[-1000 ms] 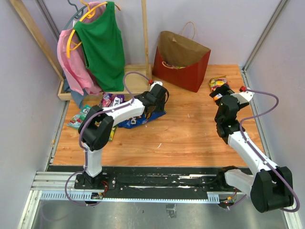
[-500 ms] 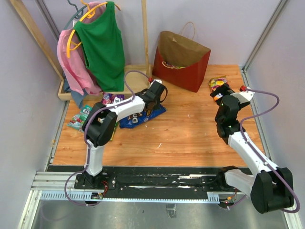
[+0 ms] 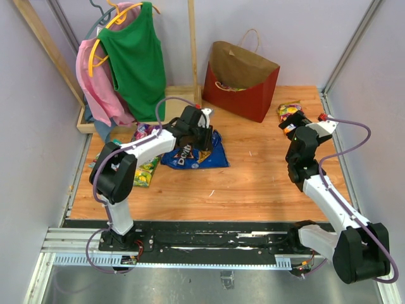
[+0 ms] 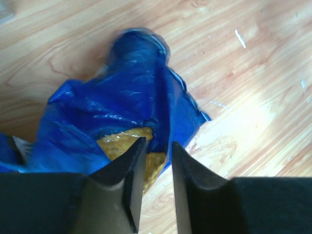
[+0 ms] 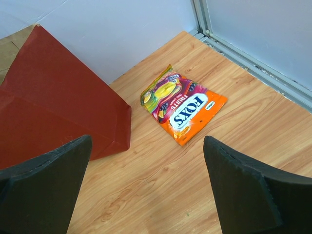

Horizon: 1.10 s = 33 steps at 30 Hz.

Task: Take the snacks out of the paper bag
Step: Place the snack at the center of the board.

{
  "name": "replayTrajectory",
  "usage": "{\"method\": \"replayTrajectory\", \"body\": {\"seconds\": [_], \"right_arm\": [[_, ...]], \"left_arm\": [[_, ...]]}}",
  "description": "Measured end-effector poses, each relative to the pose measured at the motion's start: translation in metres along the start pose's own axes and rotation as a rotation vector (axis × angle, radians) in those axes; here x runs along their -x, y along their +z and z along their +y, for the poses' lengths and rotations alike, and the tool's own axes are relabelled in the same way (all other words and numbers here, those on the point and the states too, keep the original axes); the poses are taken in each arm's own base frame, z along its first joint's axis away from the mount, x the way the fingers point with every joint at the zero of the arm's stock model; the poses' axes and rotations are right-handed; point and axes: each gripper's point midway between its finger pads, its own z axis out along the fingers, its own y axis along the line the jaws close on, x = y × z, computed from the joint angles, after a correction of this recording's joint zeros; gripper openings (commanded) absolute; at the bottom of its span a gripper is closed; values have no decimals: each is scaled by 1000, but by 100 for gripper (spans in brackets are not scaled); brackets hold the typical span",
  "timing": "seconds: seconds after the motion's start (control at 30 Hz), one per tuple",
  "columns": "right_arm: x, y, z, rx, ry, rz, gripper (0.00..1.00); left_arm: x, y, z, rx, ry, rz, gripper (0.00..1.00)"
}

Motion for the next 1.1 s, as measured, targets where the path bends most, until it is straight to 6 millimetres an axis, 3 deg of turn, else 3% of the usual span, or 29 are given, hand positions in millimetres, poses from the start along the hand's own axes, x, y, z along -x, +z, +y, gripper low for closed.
{"method": "replayTrajectory", "body": {"seconds": [0.03, 0.13, 0.23, 0.33, 0.5, 0.6, 0.67, 0.87, 1.1], "right_arm": [[0, 0, 0, 1, 0, 0, 98], [-1, 0, 0, 1, -1, 2, 98], [-2, 1, 0, 2, -4, 7, 98], [-3, 1, 1, 9, -5, 11, 98], [-3, 2, 5, 16, -6, 14, 98], [-4, 3, 7, 21, -7, 18, 98], [-6, 4, 7, 20, -11, 22, 98], [-10, 6, 6, 17, -22, 32, 98], [-14, 12, 11, 22, -46, 47, 98]], "left_arm": [[3, -1, 3, -2, -12, -7, 65], [6, -3, 12, 21, -24, -19, 85], [8, -2, 15, 42, -30, -26, 88], [12, -3, 15, 47, -40, -46, 78], [28, -6, 12, 48, -56, -107, 51], [33, 0, 22, 91, -87, -124, 27], [30, 12, 33, 115, -122, -114, 19], [-6, 51, 85, 212, -246, -24, 18], [6, 52, 109, 346, -261, -70, 19]]}}
